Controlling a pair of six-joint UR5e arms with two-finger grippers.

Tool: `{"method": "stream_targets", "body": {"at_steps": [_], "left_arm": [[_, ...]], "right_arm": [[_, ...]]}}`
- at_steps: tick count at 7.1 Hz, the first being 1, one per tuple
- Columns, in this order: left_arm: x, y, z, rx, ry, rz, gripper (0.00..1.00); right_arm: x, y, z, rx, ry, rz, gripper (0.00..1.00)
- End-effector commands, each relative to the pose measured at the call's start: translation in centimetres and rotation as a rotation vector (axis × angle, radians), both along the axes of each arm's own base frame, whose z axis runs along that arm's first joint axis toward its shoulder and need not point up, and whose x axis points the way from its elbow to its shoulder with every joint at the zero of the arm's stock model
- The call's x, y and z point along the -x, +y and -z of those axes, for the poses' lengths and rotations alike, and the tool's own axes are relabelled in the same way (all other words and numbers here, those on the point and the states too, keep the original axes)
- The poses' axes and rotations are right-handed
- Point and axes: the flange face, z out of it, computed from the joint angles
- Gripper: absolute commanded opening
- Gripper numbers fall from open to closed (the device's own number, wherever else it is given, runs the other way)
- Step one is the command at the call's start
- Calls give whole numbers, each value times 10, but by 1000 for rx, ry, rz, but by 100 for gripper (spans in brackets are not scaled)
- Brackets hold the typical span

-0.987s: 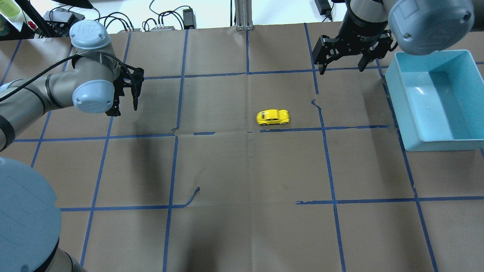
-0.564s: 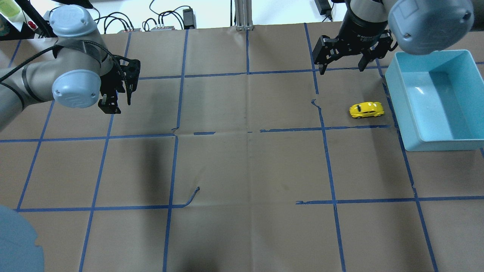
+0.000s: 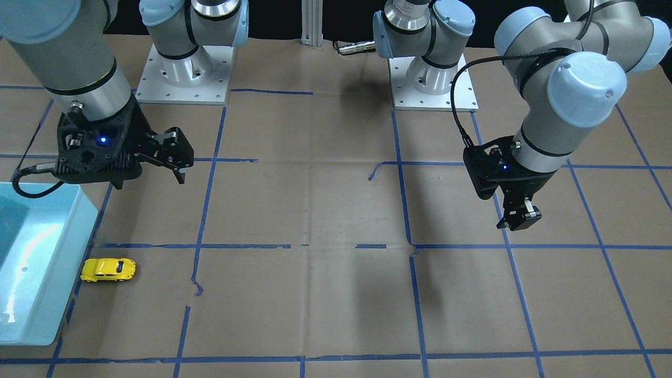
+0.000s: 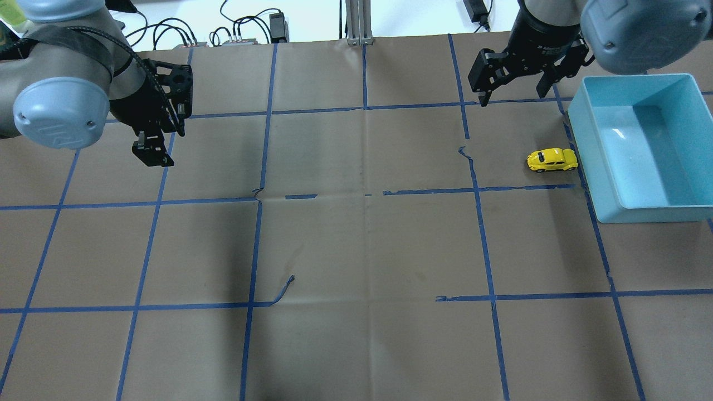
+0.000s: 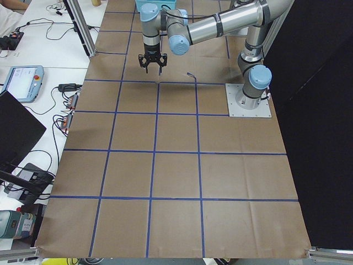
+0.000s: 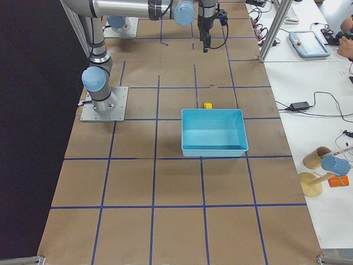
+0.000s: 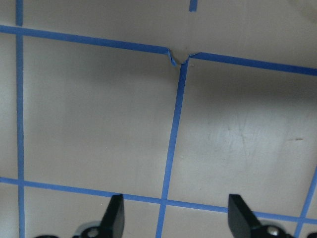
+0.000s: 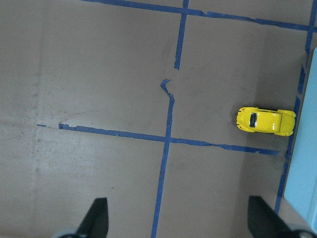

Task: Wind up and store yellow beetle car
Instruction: 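Raise the left gripper while the car rolls toward the blue bin, then move the right gripper down over the stopped yellow car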

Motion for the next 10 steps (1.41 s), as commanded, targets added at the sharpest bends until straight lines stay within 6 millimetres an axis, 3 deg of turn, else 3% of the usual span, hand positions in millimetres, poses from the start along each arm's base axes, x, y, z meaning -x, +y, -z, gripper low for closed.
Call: {"method": "stream_targets", "body": {"at_steps": [1,3,6,8,10], "left_arm": [[38,3,-33,59,18,-230,77],[53,12,-64,134,45,-606,77],[63,26,-76,87,154,-1158,83],[69,31,-91,48,196,-1264,83],[68,30,-78,18,168,-1285,83]], "right_arm": [[21,7,-9,-24,10,-154,99],[31,15,-1,-88,5,-363,97],[73,8,38,-141,-22,-692,97],[115,7,84,-148,-44,-790,97],[133,5,133,-135,37,-993,97]]}}
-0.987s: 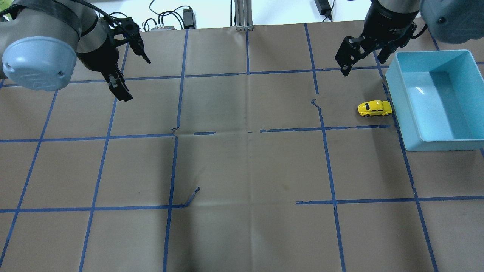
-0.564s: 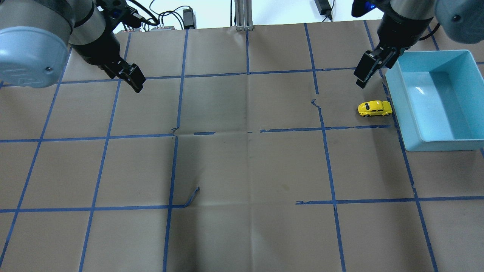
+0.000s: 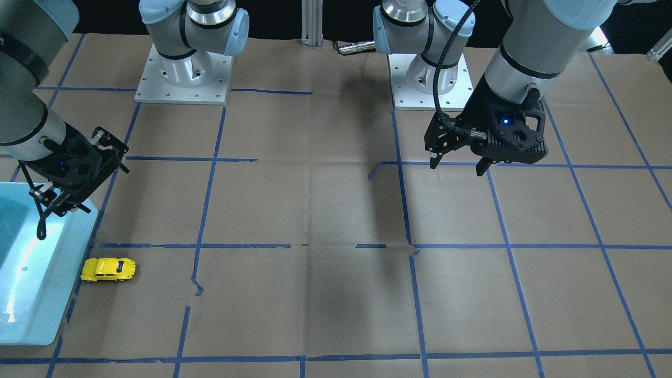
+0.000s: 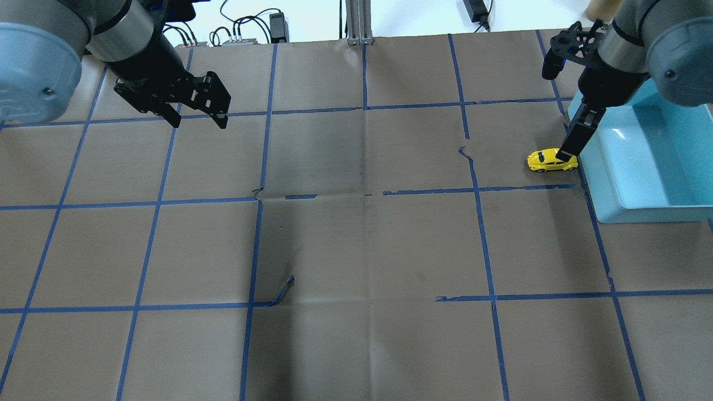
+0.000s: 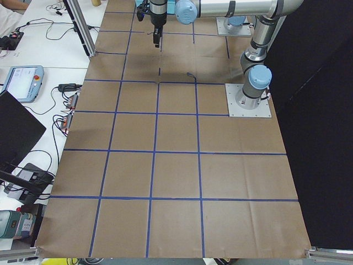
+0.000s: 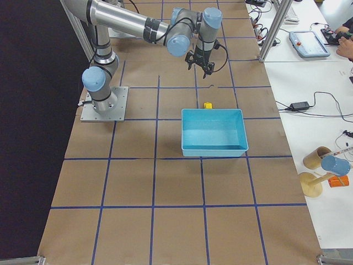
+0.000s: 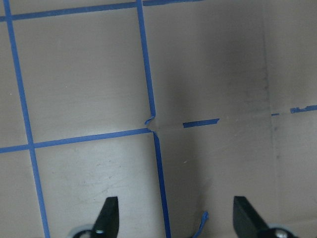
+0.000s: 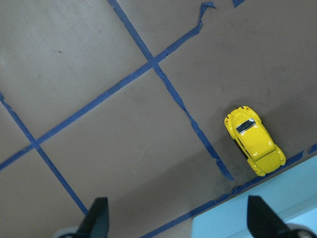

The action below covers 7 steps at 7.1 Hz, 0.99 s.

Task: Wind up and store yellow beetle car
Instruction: 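Move the right gripper down over the stopped yellow car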

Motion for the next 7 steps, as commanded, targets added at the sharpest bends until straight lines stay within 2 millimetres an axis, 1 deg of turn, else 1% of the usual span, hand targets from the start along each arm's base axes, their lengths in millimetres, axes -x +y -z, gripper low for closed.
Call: {"method": "stream_targets", "body": {"at_steps": [1,2,3,4,5,6,7], "left_arm": [[-1,-4,11,-42,-8,-37,83],[-1,-3,12,-48,-11,-49,83],[0,-3,11,-46,-11,-63,83],[6,0,12,-49,-29,-67,83],[5,0,12,-51,-52,-84,83],[5,0,12,-50,-53,-95,83],[6,1,9,-47,-53,-101,83]], "right_arm": [[17,-9,59,46,70,-212,97],[21,-22,82,83,87,-291,97],[23,-34,102,81,80,-343,97],[25,-41,117,84,83,-446,97],[27,-44,128,81,80,-503,97],[29,-47,142,72,72,-506,97],[38,-51,156,78,74,-495,96]]}}
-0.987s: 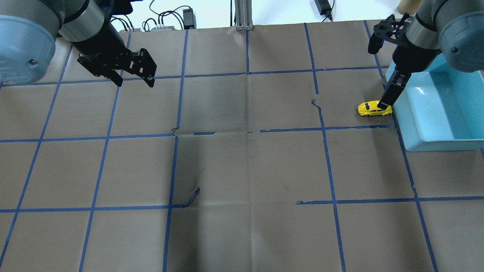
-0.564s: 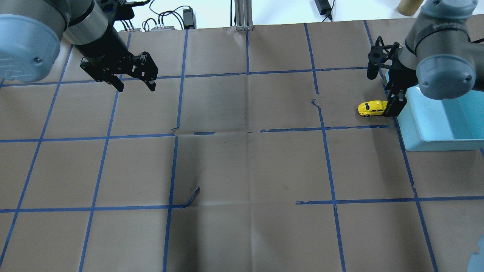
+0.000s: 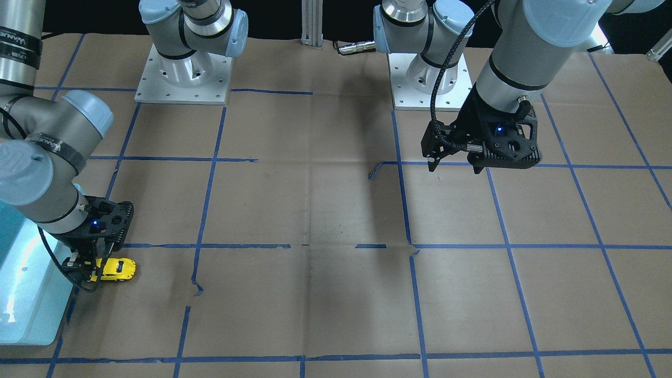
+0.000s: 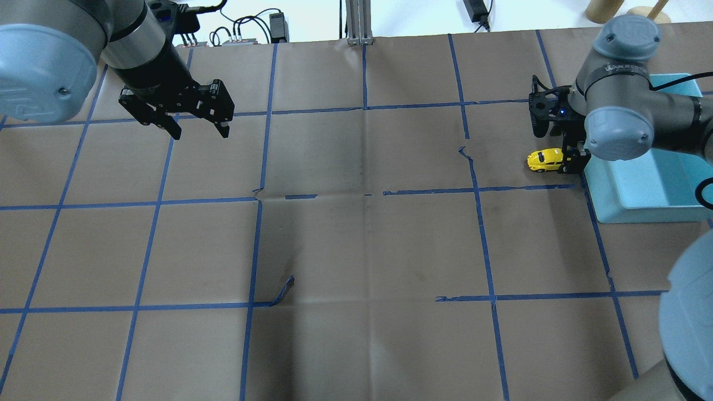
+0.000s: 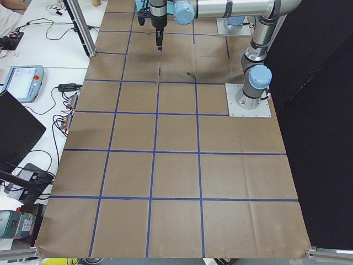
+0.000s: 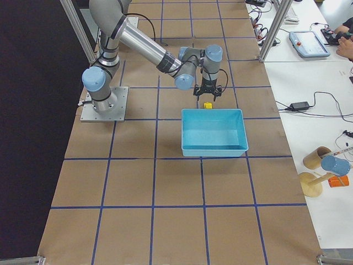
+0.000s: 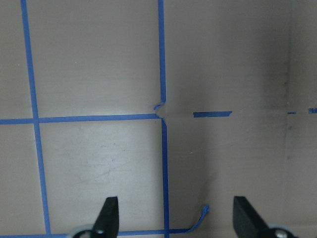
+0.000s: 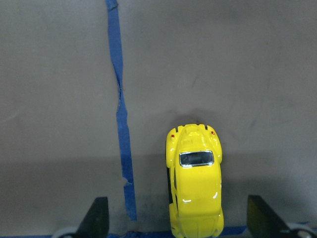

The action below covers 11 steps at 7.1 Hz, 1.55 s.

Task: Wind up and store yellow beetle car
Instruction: 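Close the right gripper on the yellow car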

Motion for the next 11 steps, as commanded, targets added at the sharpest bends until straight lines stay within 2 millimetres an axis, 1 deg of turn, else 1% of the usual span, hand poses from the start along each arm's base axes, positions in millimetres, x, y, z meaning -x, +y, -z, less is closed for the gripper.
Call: {"method": "stream_targets", "body": {"at_steps": [1,2,3,4,5,6,7,8,9,11], "left_arm": [[2,2,-3,2,-2,-21,83],[2,1,-5,6,5,-27,83],[3,2,-8,12,10,-36,84],[3,2,-9,14,10,-36,84],[3,4,-12,20,12,-36,85],[3,5,-13,23,10,-36,85],[4,4,-13,22,10,-36,85],[4,4,-12,22,9,-36,85],[3,4,-12,22,7,-34,85],[3,5,-16,29,4,-34,86]], "right_arm": [[14,-7,29,-8,-8,-23,96],[17,-7,33,-10,-14,-30,95],[16,-8,35,-10,-14,-30,85],[17,-11,40,2,-12,-30,82],[17,-12,46,5,-11,-31,65],[19,-16,42,35,2,-45,37],[18,-16,39,44,14,-43,14],[15,-18,30,64,12,-34,12],[11,-18,25,79,2,-5,12],[9,-16,-7,136,-7,32,11]]}}
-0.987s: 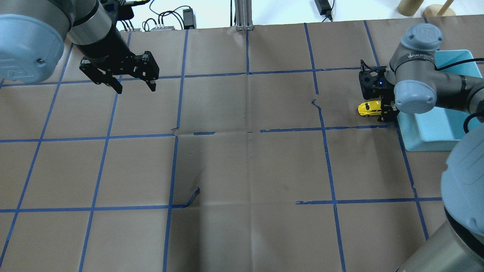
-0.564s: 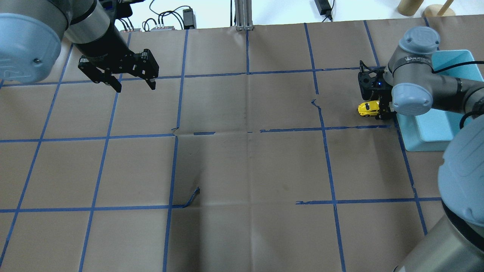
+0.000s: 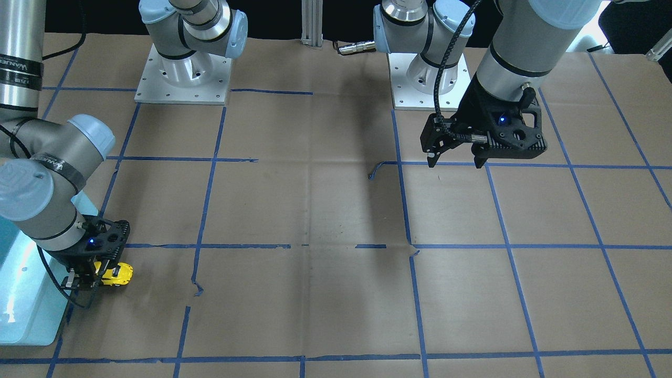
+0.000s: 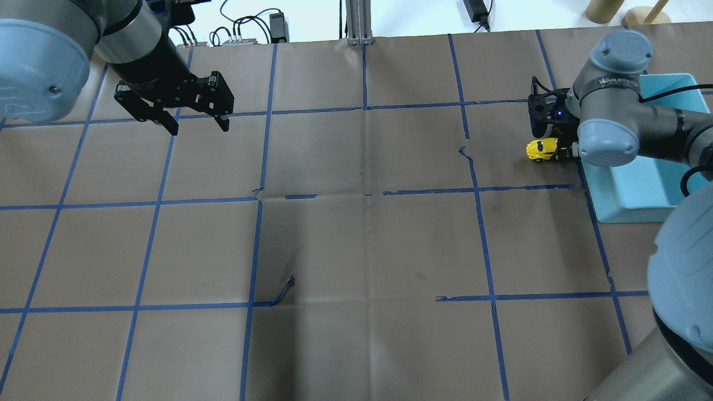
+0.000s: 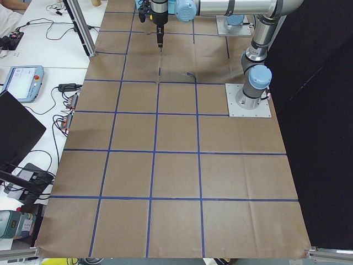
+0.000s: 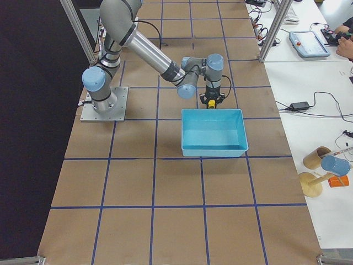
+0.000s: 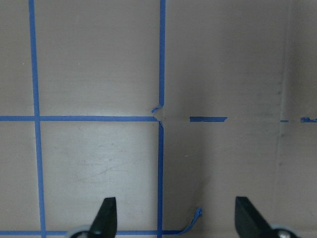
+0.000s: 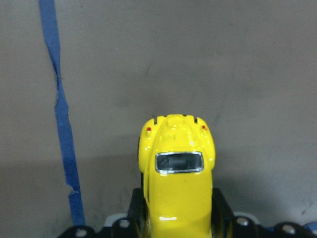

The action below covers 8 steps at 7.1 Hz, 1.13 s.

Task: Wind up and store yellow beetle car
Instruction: 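Close the right gripper on the yellow car, then lift the car with the right gripper and carry it over the bin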

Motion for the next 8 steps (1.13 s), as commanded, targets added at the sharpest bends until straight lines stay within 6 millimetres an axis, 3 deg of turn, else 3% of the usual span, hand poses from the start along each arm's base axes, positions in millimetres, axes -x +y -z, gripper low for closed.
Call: {"method": "stream_targets", "body": {"at_steps": [1,2,4,5,6,8], "left_arm": [[0,1,-3,5,-4,1,86],[0,1,-3,5,-4,1,86],[-1,0,-2,4,-6,11,86],[-1,1,-3,4,-6,13,87],[-1,0,-1,2,-6,13,87],[0,-1,1,-2,-4,15,87]], "right_arm": [[-4,5,-47,83,-6,81,11],[-6,10,-72,126,-17,136,12],[-6,18,-99,151,-9,142,12],[4,21,-106,153,-10,174,11],[33,21,-95,148,-35,362,11],[51,15,-96,176,-78,680,11]]}}
